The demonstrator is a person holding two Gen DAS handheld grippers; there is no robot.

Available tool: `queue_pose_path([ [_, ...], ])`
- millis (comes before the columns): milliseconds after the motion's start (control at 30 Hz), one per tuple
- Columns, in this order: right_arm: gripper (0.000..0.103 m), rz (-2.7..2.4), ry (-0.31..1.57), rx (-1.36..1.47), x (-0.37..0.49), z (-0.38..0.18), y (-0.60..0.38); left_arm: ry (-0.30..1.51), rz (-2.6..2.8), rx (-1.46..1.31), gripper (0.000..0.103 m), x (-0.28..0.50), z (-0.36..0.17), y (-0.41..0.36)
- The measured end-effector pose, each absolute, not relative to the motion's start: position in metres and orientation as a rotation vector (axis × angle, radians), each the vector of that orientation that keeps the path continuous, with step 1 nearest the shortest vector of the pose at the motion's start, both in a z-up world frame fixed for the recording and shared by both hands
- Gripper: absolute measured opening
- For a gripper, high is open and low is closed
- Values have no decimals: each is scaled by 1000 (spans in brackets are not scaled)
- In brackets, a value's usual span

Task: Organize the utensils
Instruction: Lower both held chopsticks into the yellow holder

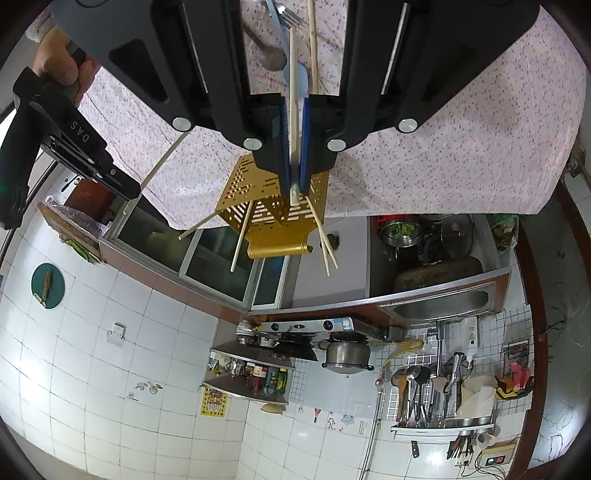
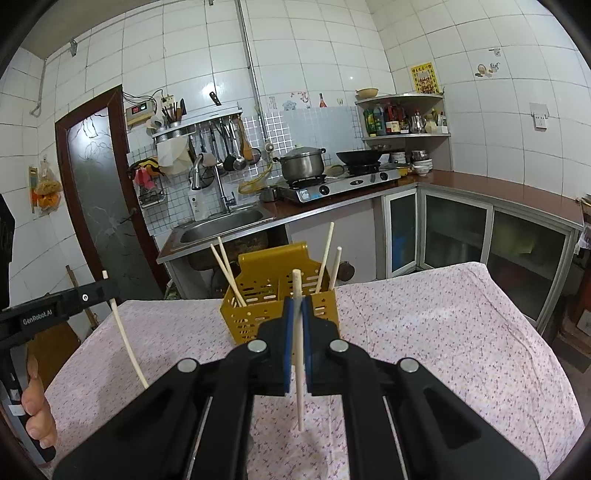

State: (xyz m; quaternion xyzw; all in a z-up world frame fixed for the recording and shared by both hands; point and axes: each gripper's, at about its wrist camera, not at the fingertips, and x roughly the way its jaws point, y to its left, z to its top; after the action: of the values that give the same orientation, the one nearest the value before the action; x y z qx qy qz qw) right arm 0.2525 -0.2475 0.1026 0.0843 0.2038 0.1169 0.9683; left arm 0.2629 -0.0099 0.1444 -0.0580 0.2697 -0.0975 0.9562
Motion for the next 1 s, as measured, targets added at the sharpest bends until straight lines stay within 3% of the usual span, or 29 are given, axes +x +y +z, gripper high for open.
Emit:
queue_pose_path([
  [433, 5, 217, 385, 139, 273, 139, -251, 509, -204, -103, 4, 295, 185, -20],
  [1000, 5, 208, 281, 102, 325, 226, -248, 384, -165, -67, 4, 355, 260, -35],
])
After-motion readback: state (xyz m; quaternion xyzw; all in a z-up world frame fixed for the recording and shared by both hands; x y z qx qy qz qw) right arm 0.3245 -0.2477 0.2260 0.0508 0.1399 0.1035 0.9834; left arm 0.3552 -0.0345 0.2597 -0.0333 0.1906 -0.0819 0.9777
